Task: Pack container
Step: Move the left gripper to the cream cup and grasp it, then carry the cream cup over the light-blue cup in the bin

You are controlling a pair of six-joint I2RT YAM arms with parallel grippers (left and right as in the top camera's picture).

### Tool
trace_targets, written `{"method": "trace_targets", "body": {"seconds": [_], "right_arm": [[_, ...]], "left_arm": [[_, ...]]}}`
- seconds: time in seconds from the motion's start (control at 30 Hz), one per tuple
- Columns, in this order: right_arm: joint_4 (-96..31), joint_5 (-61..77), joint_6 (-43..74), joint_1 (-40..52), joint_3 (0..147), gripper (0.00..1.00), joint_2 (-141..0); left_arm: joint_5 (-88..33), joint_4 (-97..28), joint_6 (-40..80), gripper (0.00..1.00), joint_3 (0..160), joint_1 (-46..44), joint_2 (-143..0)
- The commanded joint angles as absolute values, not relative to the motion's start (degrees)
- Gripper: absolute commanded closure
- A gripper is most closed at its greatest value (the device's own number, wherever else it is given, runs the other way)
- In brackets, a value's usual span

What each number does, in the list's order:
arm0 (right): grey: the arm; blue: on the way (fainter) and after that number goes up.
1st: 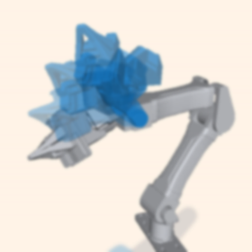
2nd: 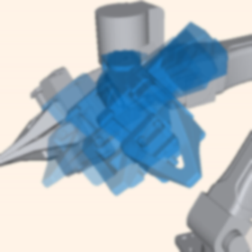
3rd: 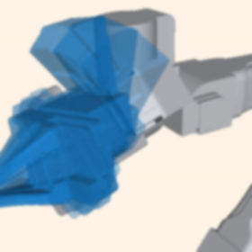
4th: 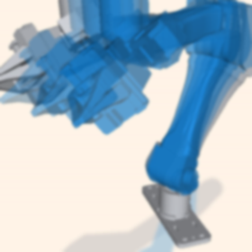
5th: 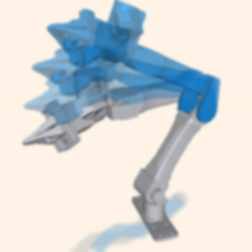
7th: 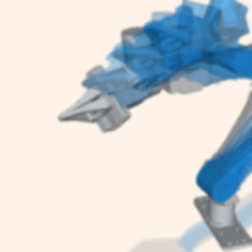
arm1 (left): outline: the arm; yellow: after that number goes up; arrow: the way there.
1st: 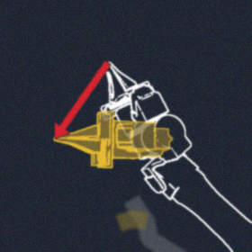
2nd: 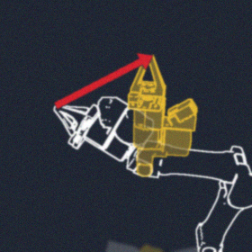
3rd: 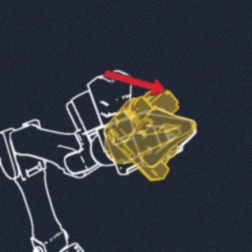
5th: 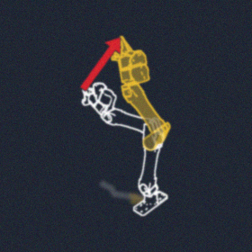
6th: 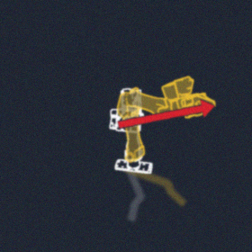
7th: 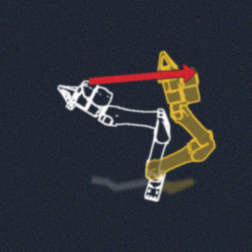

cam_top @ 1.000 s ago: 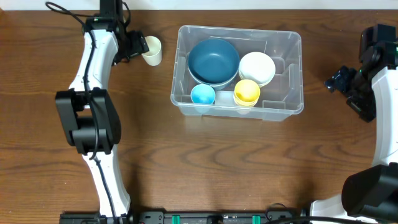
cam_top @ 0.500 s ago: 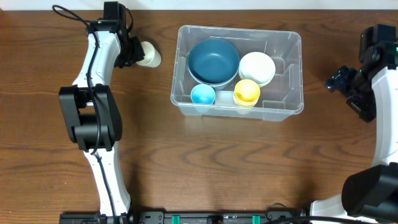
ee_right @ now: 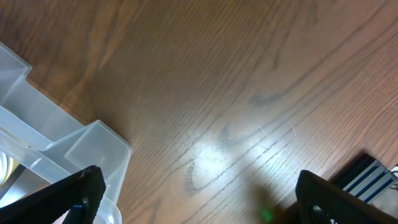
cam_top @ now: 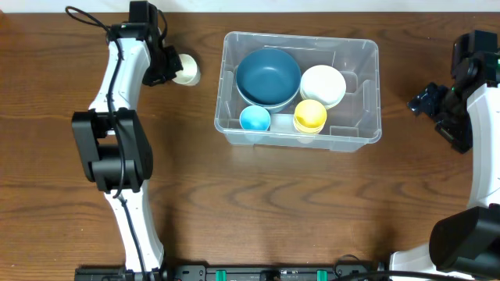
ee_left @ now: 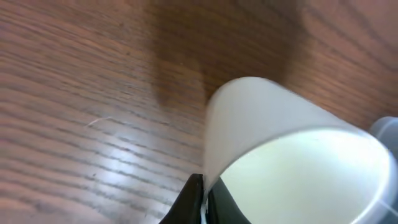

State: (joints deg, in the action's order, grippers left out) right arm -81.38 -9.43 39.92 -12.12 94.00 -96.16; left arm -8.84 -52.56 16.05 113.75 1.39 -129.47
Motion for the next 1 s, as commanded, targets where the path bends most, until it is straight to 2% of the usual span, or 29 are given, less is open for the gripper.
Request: {"method": "trace_targets", "body": {"seconds": [0.0, 0.2, 0.37, 0.47, 0.6, 0.77, 0.97], "right_arm": [[-81.43, -9.63, 40.66, -12.36, 93.84, 0.01, -96.12], [-81.43, -9.63, 40.66, -12.36, 93.84, 0.01, -96.12], [-81.43, -9.63, 40.66, -12.36, 93.84, 0.01, -96.12], [-81.43, -9.63, 40.66, -12.36, 93.84, 0.01, -96.12], [-81.43, -9.63, 40.66, -12.36, 93.84, 0.01, -96.12], [-81.43, -9.63, 40.66, -12.36, 93.84, 0.01, -96.12], [-81.43, -9.63, 40.66, -12.36, 93.84, 0.01, -96.12]], "left_arm": [[-9.06, -52.93, 15.42, 0.94, 113.54, 1.52, -122.87], [-10.02, -54.37, 15.25, 0.94, 113.54, 1.52, -113.91], [-19.18, -57.6, 14.52, 0.94, 113.54, 0.1, -104.33], [-21.98, -60.29, 10.52, 0.94, 113.54, -3.31, -97.93], [-16.67, -65.87, 7.9, 0.94, 113.54, -11.18, -91.81], [-11.68, -71.72, 7.92, 0.94, 113.34, -20.58, -92.09], [-10.83, -74.91, 8.91, 0.94, 113.32, -26.02, -97.01]]}}
